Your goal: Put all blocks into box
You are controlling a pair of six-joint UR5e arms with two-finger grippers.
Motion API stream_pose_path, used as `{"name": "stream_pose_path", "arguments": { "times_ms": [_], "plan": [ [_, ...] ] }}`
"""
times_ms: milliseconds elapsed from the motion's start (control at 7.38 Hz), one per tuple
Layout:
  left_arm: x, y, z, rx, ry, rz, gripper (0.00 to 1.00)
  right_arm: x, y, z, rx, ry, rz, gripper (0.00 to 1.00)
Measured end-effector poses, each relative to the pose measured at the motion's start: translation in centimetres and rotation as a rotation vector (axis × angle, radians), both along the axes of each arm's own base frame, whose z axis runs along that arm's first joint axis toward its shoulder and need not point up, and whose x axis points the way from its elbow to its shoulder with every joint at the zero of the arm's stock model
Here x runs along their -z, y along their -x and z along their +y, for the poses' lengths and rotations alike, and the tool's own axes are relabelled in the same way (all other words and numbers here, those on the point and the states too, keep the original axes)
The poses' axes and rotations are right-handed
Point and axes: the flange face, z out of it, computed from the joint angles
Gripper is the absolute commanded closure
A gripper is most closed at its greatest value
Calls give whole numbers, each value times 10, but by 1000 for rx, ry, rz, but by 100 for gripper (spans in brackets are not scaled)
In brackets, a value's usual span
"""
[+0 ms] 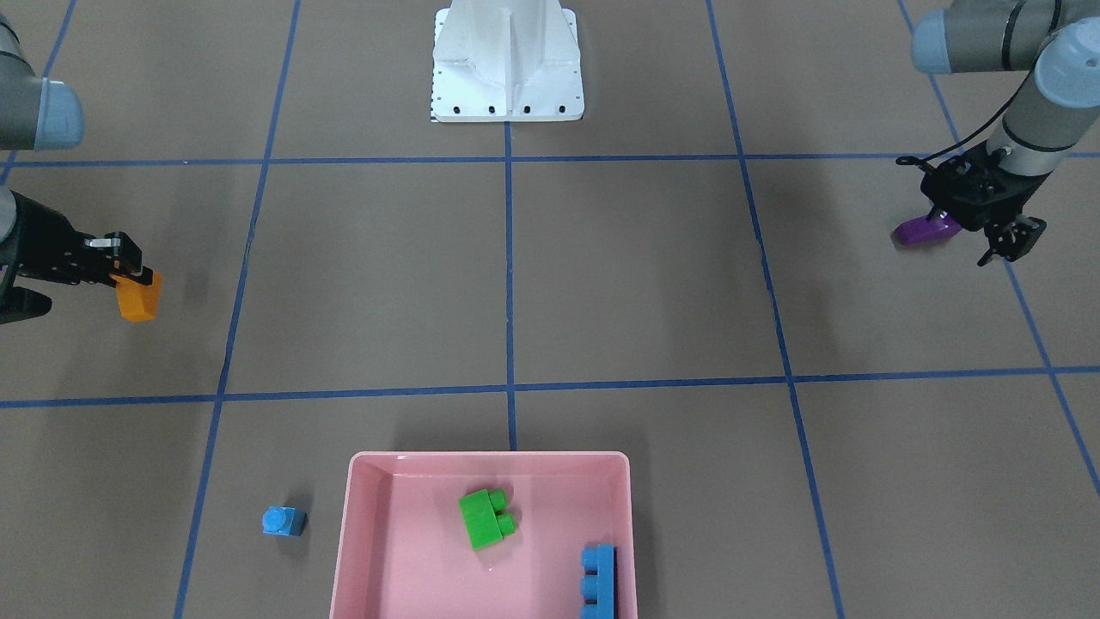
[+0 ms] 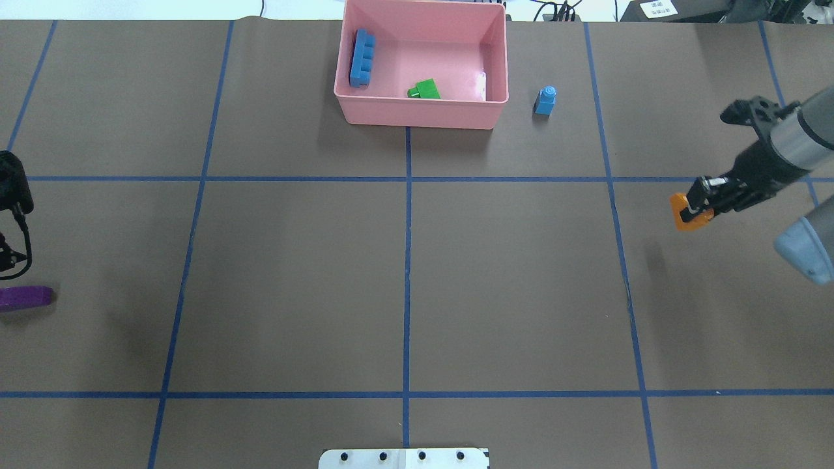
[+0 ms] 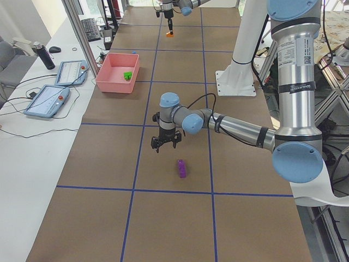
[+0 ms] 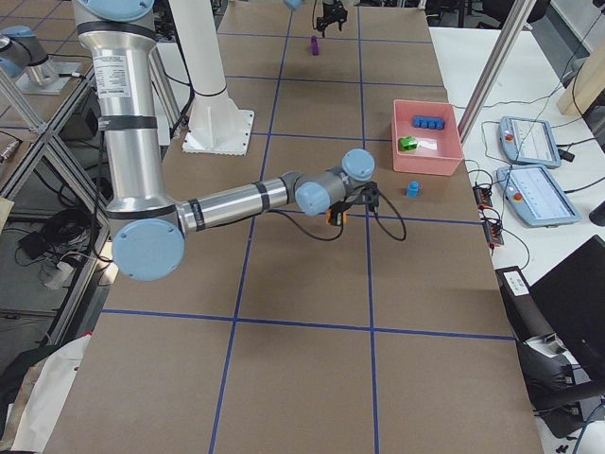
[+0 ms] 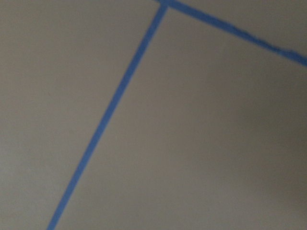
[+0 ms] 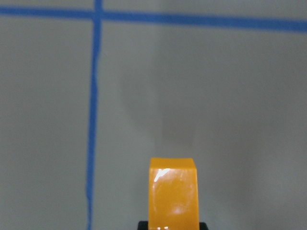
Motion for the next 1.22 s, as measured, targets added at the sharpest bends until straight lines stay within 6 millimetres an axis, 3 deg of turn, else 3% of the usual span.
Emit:
{"name": "stream_pose_path", "arguments": {
  "times_ms": [271,407,542,814,1085,1220],
  "plan": [
    [-40,7,17,-51,40,-46,2,130,39,-107,-135,110,53,100],
    [-55,6,18,-60,62,-61,2,183,62,-152,-199,158,74,100],
    [-66,4,19,-65,78,-70,2,222,87,-189,-261,178,92,100],
    [-78,-2,22,-77,104,-77,2,247,147,-227,-398,188,97,100],
    [-81,-12,28,-89,121,-79,3,260,191,-235,-455,180,109,100],
    [-82,-20,31,-92,131,-81,11,263,204,-234,-461,170,114,100]
  ]
}}
